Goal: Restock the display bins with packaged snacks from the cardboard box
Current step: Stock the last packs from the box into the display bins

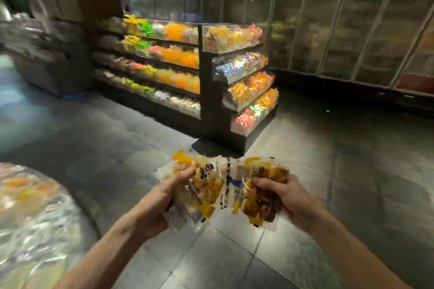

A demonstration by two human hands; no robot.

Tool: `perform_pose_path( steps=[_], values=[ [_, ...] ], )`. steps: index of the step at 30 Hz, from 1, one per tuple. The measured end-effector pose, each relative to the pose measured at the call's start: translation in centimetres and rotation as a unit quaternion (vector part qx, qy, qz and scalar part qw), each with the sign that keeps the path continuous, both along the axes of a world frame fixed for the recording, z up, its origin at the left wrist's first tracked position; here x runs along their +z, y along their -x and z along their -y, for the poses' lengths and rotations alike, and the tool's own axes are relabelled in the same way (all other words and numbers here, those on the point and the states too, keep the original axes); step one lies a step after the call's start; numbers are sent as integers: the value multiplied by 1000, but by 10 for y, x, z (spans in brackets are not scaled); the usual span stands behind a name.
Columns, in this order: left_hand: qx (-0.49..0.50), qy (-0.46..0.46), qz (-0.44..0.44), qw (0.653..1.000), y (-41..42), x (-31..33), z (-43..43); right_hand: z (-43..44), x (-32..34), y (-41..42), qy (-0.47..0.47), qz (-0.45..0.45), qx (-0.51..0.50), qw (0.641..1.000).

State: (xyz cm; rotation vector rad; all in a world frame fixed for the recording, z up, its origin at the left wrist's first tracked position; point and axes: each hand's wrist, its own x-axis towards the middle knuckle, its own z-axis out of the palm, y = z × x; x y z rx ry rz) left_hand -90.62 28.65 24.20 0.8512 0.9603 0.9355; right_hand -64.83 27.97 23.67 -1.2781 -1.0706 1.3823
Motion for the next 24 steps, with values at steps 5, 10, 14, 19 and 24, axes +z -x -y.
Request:
perform_pose_path(
  steps=[5,10,14,19,24],
  values=[
    [140,14,93,986,138,-26,-15,-92,-13,154,7,36,164,986],
    [287,51,106,951,227,-50,-4,-155,-33,279,25,39,304,952],
    [399,103,120,903,267,-75,0,-197,-70,364,64,19,379,923],
    [507,146,104,843,293,-99,-37,-257,-129,441,156,-17,489,858],
    [526,194,68,825,316,-108,-111,-349,-150,497,182,10,569,802]
  ],
)
